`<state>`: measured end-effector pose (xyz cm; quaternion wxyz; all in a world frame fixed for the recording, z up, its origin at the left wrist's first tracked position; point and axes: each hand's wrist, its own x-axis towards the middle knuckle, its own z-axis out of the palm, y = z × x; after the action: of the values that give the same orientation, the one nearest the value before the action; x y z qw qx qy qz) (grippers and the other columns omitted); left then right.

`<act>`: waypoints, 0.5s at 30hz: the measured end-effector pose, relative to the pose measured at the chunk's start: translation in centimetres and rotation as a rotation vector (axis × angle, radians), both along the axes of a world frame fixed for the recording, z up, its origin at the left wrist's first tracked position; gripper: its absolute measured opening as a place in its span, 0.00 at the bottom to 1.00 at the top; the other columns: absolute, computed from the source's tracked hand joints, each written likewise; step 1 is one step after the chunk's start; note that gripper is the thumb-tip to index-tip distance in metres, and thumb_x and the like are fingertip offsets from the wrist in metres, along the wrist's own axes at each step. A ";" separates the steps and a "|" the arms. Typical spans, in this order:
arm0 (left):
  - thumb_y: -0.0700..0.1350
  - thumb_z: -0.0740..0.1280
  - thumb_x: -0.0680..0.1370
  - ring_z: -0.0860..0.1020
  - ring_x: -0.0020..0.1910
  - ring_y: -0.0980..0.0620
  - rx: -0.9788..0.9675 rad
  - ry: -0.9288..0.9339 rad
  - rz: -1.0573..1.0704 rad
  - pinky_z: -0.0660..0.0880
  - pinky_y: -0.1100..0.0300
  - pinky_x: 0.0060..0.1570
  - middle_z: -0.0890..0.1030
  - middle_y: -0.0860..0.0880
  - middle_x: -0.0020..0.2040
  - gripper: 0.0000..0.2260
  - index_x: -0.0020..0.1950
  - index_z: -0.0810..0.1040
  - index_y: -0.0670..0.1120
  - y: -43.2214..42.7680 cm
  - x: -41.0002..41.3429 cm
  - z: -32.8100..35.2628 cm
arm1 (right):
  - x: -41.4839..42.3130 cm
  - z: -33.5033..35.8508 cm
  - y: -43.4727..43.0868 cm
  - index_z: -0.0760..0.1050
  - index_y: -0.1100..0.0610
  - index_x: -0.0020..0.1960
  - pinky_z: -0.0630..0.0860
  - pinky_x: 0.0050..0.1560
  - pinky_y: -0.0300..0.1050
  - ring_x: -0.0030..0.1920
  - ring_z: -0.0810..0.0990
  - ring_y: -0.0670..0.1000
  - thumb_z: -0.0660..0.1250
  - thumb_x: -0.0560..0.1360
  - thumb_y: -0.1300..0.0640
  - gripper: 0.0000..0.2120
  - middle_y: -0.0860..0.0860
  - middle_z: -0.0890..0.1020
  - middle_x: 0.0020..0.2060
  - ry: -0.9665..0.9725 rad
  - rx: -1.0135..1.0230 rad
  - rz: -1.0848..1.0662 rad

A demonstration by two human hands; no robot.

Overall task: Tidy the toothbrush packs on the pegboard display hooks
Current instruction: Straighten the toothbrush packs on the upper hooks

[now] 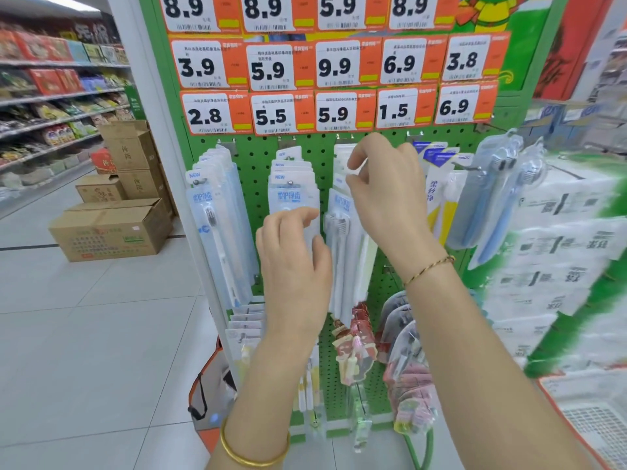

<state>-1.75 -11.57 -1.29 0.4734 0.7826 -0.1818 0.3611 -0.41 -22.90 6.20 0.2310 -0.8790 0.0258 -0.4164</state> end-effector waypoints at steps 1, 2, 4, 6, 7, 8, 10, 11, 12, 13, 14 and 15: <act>0.36 0.62 0.76 0.71 0.56 0.49 -0.017 0.015 -0.009 0.71 0.54 0.57 0.69 0.54 0.53 0.13 0.59 0.74 0.45 -0.3 -0.2 -0.2 | -0.7 -0.3 -0.5 0.72 0.57 0.51 0.66 0.46 0.51 0.49 0.68 0.55 0.64 0.74 0.64 0.06 0.54 0.78 0.40 -0.002 0.006 0.022; 0.37 0.62 0.76 0.71 0.56 0.50 -0.031 0.028 -0.015 0.72 0.51 0.56 0.69 0.54 0.53 0.12 0.59 0.74 0.45 -0.5 -0.4 -0.4 | -1.4 -0.7 -1.0 0.72 0.57 0.50 0.65 0.45 0.49 0.48 0.69 0.55 0.64 0.74 0.64 0.06 0.53 0.77 0.39 -0.005 0.017 0.047; 0.40 0.62 0.77 0.71 0.55 0.51 -0.060 0.064 -0.047 0.72 0.50 0.55 0.69 0.55 0.52 0.11 0.59 0.74 0.46 -1.1 -1.0 -1.1 | -2.8 -1.6 -2.2 0.72 0.57 0.48 0.63 0.41 0.44 0.46 0.69 0.53 0.65 0.73 0.65 0.06 0.49 0.75 0.35 0.005 0.064 0.121; 0.42 0.63 0.78 0.71 0.56 0.54 -0.072 0.125 -0.118 0.72 0.52 0.57 0.70 0.58 0.52 0.11 0.60 0.73 0.47 -1.7 -1.8 -1.8 | -4.2 -2.7 -3.3 0.72 0.55 0.46 0.64 0.40 0.35 0.45 0.70 0.52 0.67 0.73 0.64 0.06 0.43 0.72 0.33 0.033 0.126 0.183; 0.44 0.64 0.78 0.70 0.57 0.56 -0.068 0.178 -0.159 0.71 0.54 0.59 0.69 0.60 0.53 0.11 0.61 0.72 0.48 -2.1 -2.3 -2.2 | -4.8 -3.3 -3.9 0.72 0.54 0.45 0.64 0.41 0.32 0.44 0.71 0.52 0.67 0.73 0.63 0.07 0.42 0.72 0.33 0.043 0.150 0.201; 0.46 0.65 0.78 0.70 0.59 0.58 -0.065 0.252 -0.204 0.70 0.58 0.60 0.69 0.61 0.55 0.13 0.63 0.71 0.49 -2.5 -2.8 -2.6 | -5.4 -3.9 -4.4 0.72 0.54 0.44 0.65 0.41 0.32 0.44 0.72 0.52 0.68 0.72 0.64 0.07 0.41 0.72 0.33 0.049 0.172 0.220; 0.48 0.66 0.78 0.70 0.62 0.61 -0.082 0.439 -0.317 0.70 0.63 0.60 0.71 0.59 0.60 0.18 0.67 0.68 0.49 -3.2 -3.7 -3.6 | -6.5 -5.3 -5.5 0.72 0.54 0.44 0.69 0.43 0.39 0.43 0.75 0.52 0.69 0.71 0.65 0.09 0.43 0.74 0.34 0.058 0.246 0.269; 0.49 0.67 0.77 0.70 0.62 0.61 -0.101 0.527 -0.382 0.70 0.65 0.59 0.71 0.57 0.62 0.20 0.68 0.67 0.49 -3.6 -4.1 -4.1 | -7.0 -6.0 -6.1 0.72 0.53 0.43 0.70 0.44 0.41 0.42 0.75 0.52 0.69 0.71 0.65 0.10 0.45 0.75 0.35 0.064 0.283 0.286; 0.48 0.67 0.77 0.72 0.62 0.60 -0.120 0.593 -0.444 0.71 0.65 0.59 0.73 0.56 0.63 0.21 0.68 0.67 0.48 -4.0 -4.5 -4.7 | -7.5 -6.6 -6.6 0.71 0.51 0.42 0.71 0.43 0.40 0.41 0.76 0.50 0.70 0.70 0.65 0.12 0.45 0.76 0.35 0.074 0.317 0.293; 0.47 0.68 0.77 0.74 0.60 0.59 -0.137 0.634 -0.496 0.72 0.64 0.57 0.75 0.55 0.62 0.20 0.68 0.69 0.47 -4.3 -4.8 -5.3 | -7.9 -7.2 -7.0 0.70 0.49 0.40 0.71 0.43 0.39 0.40 0.76 0.49 0.70 0.70 0.65 0.14 0.45 0.76 0.35 0.084 0.357 0.296; 0.46 0.68 0.77 0.77 0.56 0.60 -0.149 0.665 -0.538 0.73 0.64 0.55 0.78 0.56 0.59 0.18 0.65 0.71 0.47 -4.7 -5.1 -5.8 | -8.3 -7.8 -7.5 0.69 0.48 0.40 0.71 0.42 0.36 0.39 0.76 0.47 0.70 0.70 0.65 0.15 0.46 0.77 0.36 0.093 0.406 0.300; 0.44 0.69 0.77 0.78 0.52 0.61 -0.161 0.688 -0.570 0.74 0.66 0.50 0.80 0.56 0.55 0.15 0.62 0.73 0.47 -5.1 -5.4 -6.2 | -8.8 -8.4 -8.0 0.70 0.47 0.40 0.71 0.41 0.36 0.38 0.76 0.46 0.70 0.70 0.65 0.15 0.46 0.77 0.36 0.096 0.453 0.305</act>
<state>-7.19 -16.71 -7.52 0.6460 0.7366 -0.1933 -0.0519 -9.20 -30.93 -2.18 0.4801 -0.8174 -0.0036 -0.3183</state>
